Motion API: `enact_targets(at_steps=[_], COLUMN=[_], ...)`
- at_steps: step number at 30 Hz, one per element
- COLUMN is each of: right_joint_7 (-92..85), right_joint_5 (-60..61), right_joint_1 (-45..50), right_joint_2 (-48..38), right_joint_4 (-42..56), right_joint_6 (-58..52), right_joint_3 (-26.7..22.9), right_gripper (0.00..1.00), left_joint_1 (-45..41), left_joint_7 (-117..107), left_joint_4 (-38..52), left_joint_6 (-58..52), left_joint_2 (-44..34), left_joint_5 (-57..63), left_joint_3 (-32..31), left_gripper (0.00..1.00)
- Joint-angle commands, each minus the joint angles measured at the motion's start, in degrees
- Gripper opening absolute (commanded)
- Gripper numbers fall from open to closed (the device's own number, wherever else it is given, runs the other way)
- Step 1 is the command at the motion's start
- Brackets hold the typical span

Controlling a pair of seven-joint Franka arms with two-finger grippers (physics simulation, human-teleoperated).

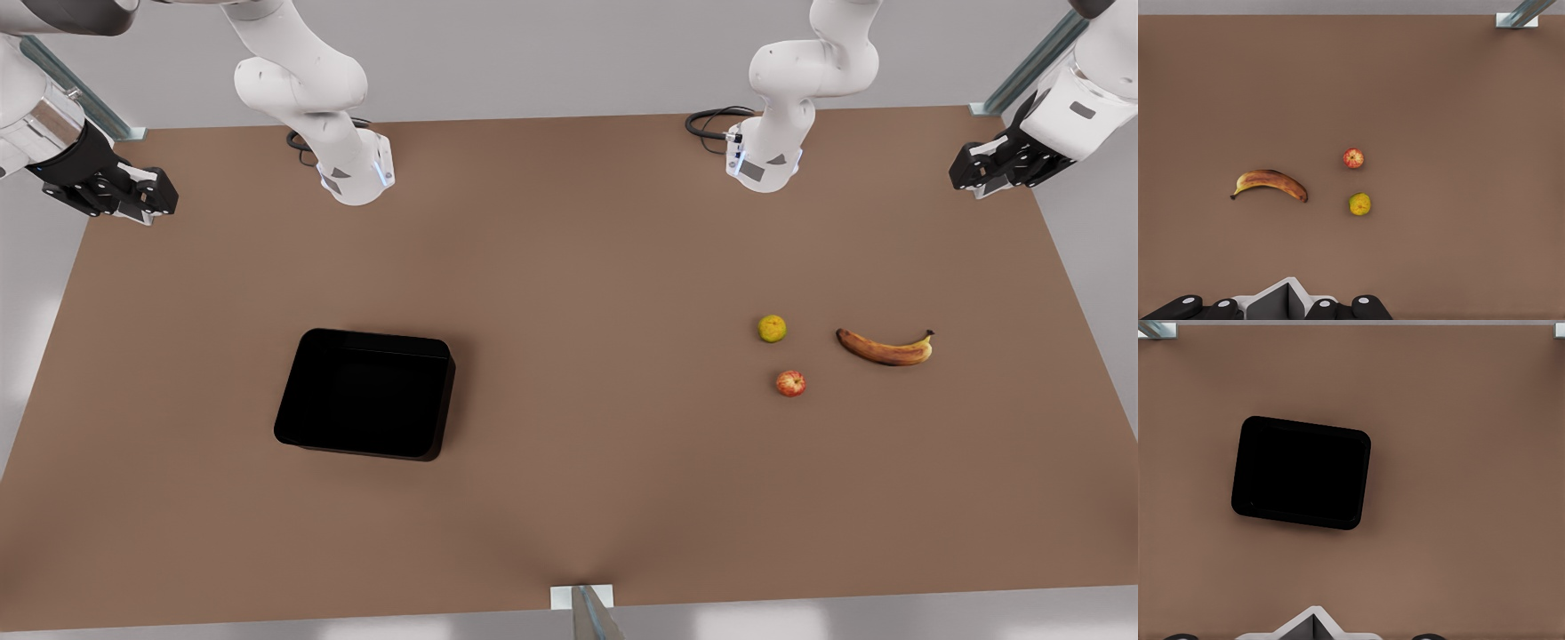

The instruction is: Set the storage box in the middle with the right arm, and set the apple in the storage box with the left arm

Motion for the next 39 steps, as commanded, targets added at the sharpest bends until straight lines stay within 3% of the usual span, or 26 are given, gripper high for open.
enact_targets(at_steps=[1, 7, 9, 13, 17, 23, 24, 30, 35, 39], right_joint_7=[-0.1, 0.2, 2.6, 13.4, 13.2, 10.7, 9.9, 5.1, 3.9, 3.8], right_joint_5=[-0.2, 0.1, 0.7, 5.2, 5.0, 4.7, 4.7, 4.8, 4.9, 5.0], right_joint_1=[4.7, 4.7, 4.4, 4.3, 1.4, -2.0, -2.0, -5.0, -6.7, -6.9], right_joint_2=[-3.2, 2.9, 6.6, 14.3, 19.1, 23.7, 23.8, 25.5, 25.8, 28.4], right_joint_4=[-3.2, -3.5, -3.5, -5.2, -12.8, -15.6, -18.9, -23.6, -28.0, -27.9], right_joint_6=[1.7, 7.1, 10.3, 16.2, 27.9, 33.7, 38.9, 44.5, 49.7, 50.9], right_joint_3=[-0.2, -0.2, -0.3, -0.6, -0.6, -0.6, -0.6, -0.6, -0.6, -0.5], right_gripper=[1.0, 1.0, 1.0, 1.0, 1.0, 1.0, 1.0, 1.0, 1.0, 1.0], left_joint_1=[-3.5, -3.5, -3.5, 1.5, 4.3, 4.9, 4.9, 4.9, 5.5, 7.6], left_joint_7=[0.1, -0.2, -10.0, -44.4, -59.1, -59.2, -59.0, -58.9, -58.3, -55.9], left_joint_4=[-1.8, -1.4, -1.5, -1.4, -1.5, -8.9, -10.1, -11.8, -11.3, -11.4], left_joint_6=[1.6, 1.6, 1.6, 2.5, 12.3, 16.5, 17.8, 21.0, 21.6, 26.8], left_joint_2=[-0.1, -0.1, 3.9, 15.6, 24.2, 27.7, 27.6, 26.5, 27.1, 32.0], left_joint_5=[-0.7, -0.4, -2.3, -20.2, -41.2, -57.3, -59.8, -60.3, -57.7, -59.7], left_joint_3=[-0.2, -0.1, 1.5, 2.2, 2.4, 1.8, 1.9, 2.4, 8.0, 8.0], left_gripper=[1.0, 1.0, 1.0, 1.0, 1.0, 1.0, 1.0, 1.0, 1.0, 1.0])
